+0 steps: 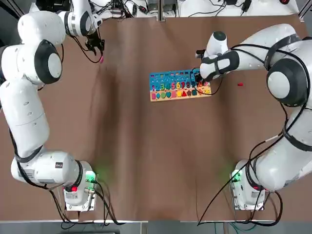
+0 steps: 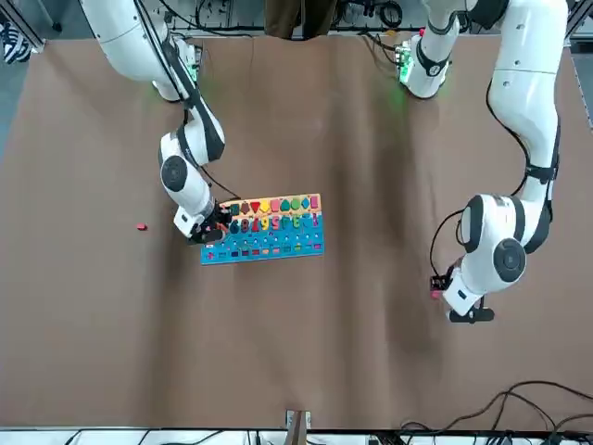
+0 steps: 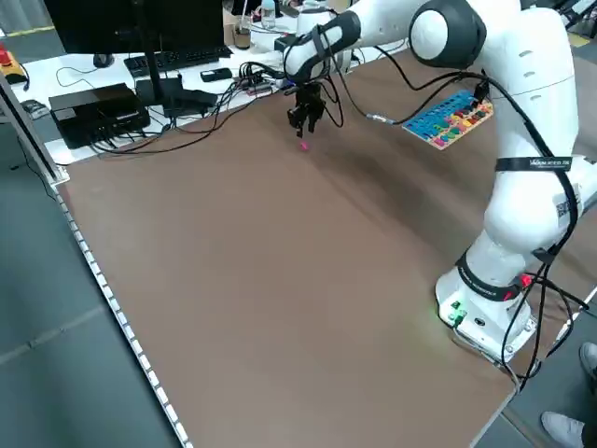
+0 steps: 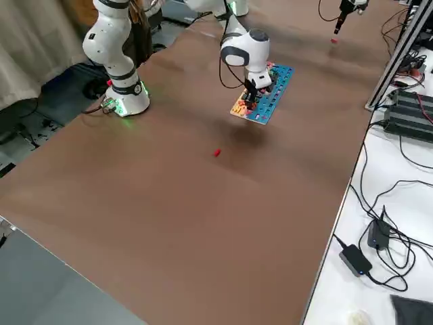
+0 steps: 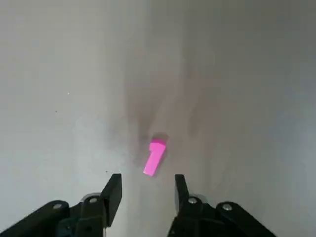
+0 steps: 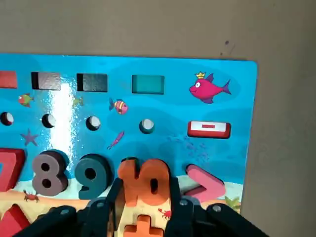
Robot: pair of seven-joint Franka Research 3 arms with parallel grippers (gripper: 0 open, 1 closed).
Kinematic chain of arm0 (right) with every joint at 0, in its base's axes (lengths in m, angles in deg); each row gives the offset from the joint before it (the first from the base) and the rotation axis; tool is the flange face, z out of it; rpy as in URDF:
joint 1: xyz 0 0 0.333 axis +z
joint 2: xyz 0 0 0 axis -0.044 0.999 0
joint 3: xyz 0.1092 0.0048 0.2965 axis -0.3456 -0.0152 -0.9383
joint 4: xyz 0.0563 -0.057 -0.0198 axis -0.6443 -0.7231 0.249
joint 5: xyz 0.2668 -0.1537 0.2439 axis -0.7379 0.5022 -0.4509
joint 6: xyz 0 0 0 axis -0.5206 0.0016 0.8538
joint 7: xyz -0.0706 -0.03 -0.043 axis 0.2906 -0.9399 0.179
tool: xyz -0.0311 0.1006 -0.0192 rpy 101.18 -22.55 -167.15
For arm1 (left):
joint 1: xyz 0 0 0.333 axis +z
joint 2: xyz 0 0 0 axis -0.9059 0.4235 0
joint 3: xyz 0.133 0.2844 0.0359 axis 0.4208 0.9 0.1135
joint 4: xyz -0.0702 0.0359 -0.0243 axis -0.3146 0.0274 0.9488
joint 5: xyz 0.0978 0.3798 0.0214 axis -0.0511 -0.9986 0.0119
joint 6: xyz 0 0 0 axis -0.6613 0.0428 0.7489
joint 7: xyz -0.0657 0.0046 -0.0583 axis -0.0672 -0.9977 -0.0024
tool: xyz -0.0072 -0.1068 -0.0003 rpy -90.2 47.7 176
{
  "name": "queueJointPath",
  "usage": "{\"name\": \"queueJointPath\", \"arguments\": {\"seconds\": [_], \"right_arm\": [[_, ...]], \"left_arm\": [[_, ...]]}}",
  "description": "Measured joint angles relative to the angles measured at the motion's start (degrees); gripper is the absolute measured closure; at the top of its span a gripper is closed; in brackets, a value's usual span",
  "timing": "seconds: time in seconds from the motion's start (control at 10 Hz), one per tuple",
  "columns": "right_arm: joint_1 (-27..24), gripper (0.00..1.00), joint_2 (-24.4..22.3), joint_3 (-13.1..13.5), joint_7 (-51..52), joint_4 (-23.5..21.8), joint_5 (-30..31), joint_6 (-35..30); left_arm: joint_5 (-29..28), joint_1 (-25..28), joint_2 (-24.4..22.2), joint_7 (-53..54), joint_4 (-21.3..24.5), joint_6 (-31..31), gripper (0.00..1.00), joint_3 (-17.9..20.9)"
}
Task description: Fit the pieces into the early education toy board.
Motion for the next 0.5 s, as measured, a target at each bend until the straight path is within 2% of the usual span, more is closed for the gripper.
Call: {"name": "queueJointPath", "arguments": {"seconds": [0.5], "right_arm": [[0.0, 0.6, 0.0, 0.01, -0.01, 0.0, -0.04, 0.01]], "left_arm": [[-1.21, -0.29, 1.61, 1.64, 0.55, -0.15, 0.51, -0.17]]}}
